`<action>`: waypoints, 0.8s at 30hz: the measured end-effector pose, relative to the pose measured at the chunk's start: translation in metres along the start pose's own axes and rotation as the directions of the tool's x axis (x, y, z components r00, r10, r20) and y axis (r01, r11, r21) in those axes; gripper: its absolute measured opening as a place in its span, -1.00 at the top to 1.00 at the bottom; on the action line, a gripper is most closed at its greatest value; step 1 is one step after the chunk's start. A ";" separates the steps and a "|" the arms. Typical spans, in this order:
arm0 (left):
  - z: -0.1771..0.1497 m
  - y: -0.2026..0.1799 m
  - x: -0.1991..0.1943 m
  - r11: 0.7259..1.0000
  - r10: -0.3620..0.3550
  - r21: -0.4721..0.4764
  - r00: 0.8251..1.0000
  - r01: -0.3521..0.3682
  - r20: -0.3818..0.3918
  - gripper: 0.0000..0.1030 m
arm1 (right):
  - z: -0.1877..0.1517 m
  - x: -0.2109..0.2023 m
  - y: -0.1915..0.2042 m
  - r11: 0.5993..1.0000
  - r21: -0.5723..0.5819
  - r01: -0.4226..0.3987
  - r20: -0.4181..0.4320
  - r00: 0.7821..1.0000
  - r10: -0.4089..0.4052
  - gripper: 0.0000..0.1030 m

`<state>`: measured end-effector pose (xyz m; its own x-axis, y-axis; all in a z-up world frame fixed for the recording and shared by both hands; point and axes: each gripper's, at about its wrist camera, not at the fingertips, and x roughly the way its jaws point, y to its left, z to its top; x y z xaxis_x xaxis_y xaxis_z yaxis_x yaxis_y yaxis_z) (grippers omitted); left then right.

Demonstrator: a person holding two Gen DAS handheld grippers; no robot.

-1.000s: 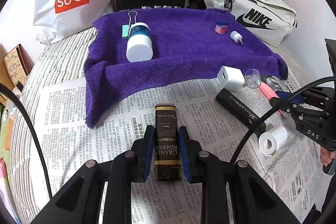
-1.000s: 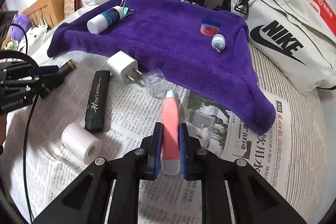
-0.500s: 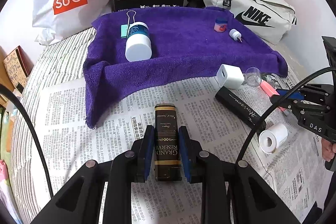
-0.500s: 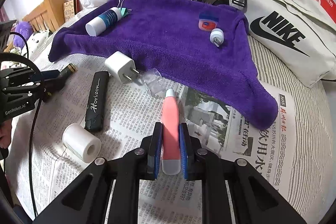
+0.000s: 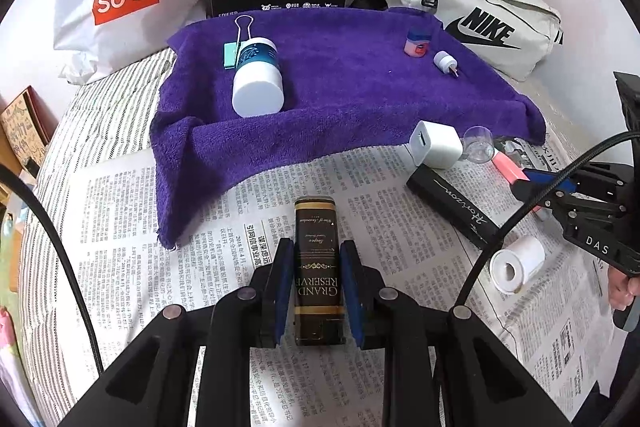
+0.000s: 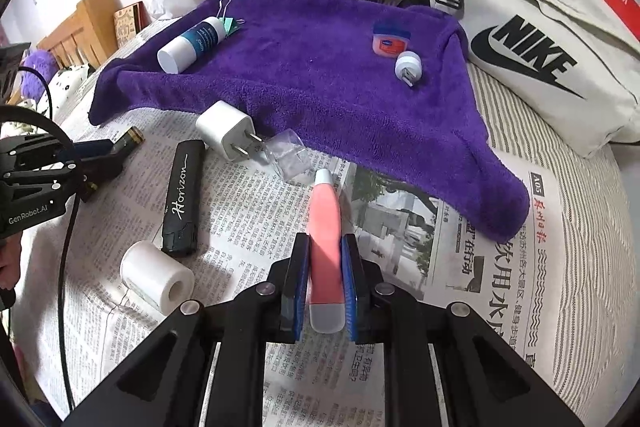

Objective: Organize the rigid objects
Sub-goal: 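Carry the Grand Reserve box onto the towel while the right tool carries the pink tube there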

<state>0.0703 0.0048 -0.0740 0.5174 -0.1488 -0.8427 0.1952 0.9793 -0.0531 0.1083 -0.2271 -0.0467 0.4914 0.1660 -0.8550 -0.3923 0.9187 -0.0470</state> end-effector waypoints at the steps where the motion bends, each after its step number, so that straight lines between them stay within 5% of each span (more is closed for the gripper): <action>1: 0.001 0.001 0.000 1.000 -0.005 -0.002 1.000 0.005 -0.003 0.56 | 0.001 0.000 0.000 1.000 0.001 0.000 -0.003 1.000 0.000 0.70; 15: -0.004 -0.003 -0.005 1.000 0.022 0.008 1.000 -0.022 -0.020 0.55 | -0.005 -0.004 -0.010 1.000 0.020 0.004 -0.022 1.000 -0.003 0.70; 24: -0.002 0.002 -0.014 0.999 -0.035 -0.027 0.999 0.035 -0.015 0.56 | -0.001 -0.023 -0.020 0.999 0.045 -0.022 0.017 1.000 0.021 0.70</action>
<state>0.0618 0.0091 -0.0632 0.4979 -0.1810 -0.8482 0.1908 0.9769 -0.0965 0.1045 -0.2499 -0.0263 0.4963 0.1918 -0.8467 -0.3673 0.9301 -0.0046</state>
